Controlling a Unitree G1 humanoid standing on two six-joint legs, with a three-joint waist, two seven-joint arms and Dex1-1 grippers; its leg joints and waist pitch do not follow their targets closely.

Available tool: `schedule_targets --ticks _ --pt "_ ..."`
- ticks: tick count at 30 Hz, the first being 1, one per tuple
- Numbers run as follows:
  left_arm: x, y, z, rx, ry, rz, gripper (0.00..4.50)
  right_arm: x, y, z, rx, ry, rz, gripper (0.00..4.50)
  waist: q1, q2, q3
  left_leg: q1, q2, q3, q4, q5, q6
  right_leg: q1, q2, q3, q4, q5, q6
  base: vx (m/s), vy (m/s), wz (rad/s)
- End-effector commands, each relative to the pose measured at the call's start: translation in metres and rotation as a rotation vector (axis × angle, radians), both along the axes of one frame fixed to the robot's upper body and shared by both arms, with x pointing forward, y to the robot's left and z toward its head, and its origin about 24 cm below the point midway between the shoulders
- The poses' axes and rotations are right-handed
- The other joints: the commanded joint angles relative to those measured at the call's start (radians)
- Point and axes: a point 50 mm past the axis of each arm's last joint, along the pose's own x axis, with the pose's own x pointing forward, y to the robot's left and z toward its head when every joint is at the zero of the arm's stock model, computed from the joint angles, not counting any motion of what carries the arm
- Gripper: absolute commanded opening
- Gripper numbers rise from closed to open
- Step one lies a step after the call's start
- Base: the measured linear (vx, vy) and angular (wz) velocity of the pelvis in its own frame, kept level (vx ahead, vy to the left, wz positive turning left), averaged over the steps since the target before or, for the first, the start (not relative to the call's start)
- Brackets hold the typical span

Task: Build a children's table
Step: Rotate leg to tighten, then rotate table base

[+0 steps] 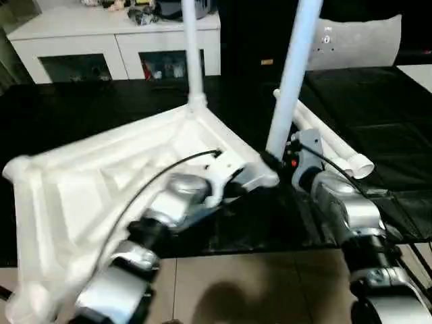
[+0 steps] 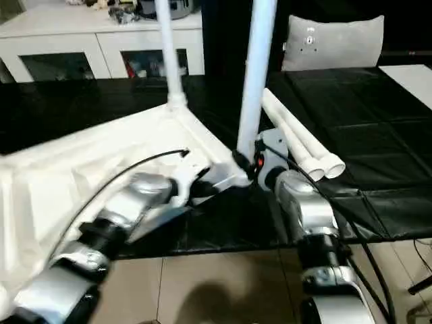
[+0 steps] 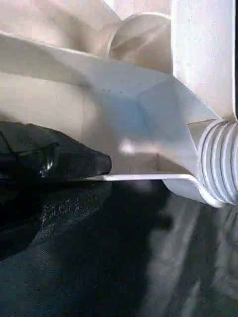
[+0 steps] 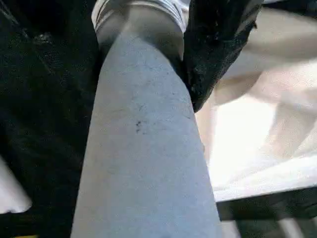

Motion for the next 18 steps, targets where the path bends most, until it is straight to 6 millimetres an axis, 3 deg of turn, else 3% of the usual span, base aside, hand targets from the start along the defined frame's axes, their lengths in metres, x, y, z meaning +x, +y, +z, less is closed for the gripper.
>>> schedule_targets --ticks 1,2,5,12,15,16,17,18 --pt "0.008 -0.008 0.025 -0.103 -0.082 0.018 0.0 -0.005 0.003 -0.022 0.05 0.11 -0.033 2.67 0.008 -0.021 -0.07 0.004 0.045 -0.02 -0.062 -0.143 0.091 0.059 -0.073 0.053 -0.082 -0.239 -0.175 0.0 0.0 0.0" --pt "0.007 -0.008 0.026 -0.092 -0.098 -0.007 0.0 -0.005 0.003 -0.021 0.055 0.106 -0.03 2.73 0.009 -0.025 -0.072 0.004 0.045 -0.019 -0.061 -0.131 0.099 0.061 -0.074 0.054 -0.081 -0.222 -0.179 0.0 0.0 0.0" --pt "0.005 -0.006 0.025 -0.051 -0.129 -0.055 0.0 -0.006 0.003 -0.02 0.045 0.091 -0.022 3.09 0.015 -0.022 -0.072 0.002 0.047 -0.02 -0.061 -0.108 0.123 0.06 -0.073 0.052 -0.075 -0.194 -0.188 0.0 0.0 0.0" --pt "0.006 -0.002 0.026 -0.017 -0.182 -0.108 0.0 -0.011 -0.01 -0.014 0.022 0.009 -0.06 3.57 0.022 -0.022 -0.068 0.009 0.051 -0.018 -0.065 -0.146 0.099 0.055 -0.074 0.055 -0.083 -0.254 -0.166 0.0 0.0 0.0" --pt "0.008 0.002 0.026 0.009 -0.24 -0.143 0.0 -0.019 -0.013 -0.01 0.034 -0.027 -0.046 3.88 0.029 -0.021 -0.068 0.007 0.053 -0.021 -0.067 -0.136 0.1 0.056 -0.074 0.057 -0.081 -0.237 -0.15 0.0 0.0 0.0" --pt "0.01 0.004 0.026 0.026 -0.267 -0.147 0.0 -0.024 -0.014 -0.007 0.04 -0.049 -0.025 3.94 0.029 -0.015 -0.068 0.007 0.053 -0.021 -0.068 -0.143 0.099 0.056 -0.073 0.056 -0.081 -0.235 -0.148 0.0 0.0 0.0" --pt "0.01 0.004 0.026 0.026 -0.267 -0.147 0.0 -0.024 -0.014 -0.007 0.04 -0.049 -0.025 3.99 0.028 -0.017 -0.069 0.006 0.051 -0.021 -0.067 -0.144 0.1 0.056 -0.072 0.056 -0.082 -0.235 -0.143 0.0 0.0 0.0" --pt "0.012 0.006 0.027 0.029 -0.281 -0.14 0.27 -0.027 -0.015 -0.006 0.041 -0.061 -0.009 4.0 0.029 -0.017 -0.068 0.006 0.052 -0.022 -0.069 -0.149 0.097 0.057 -0.074 0.056 -0.081 -0.239 -0.143 0.0 0.0 0.0"
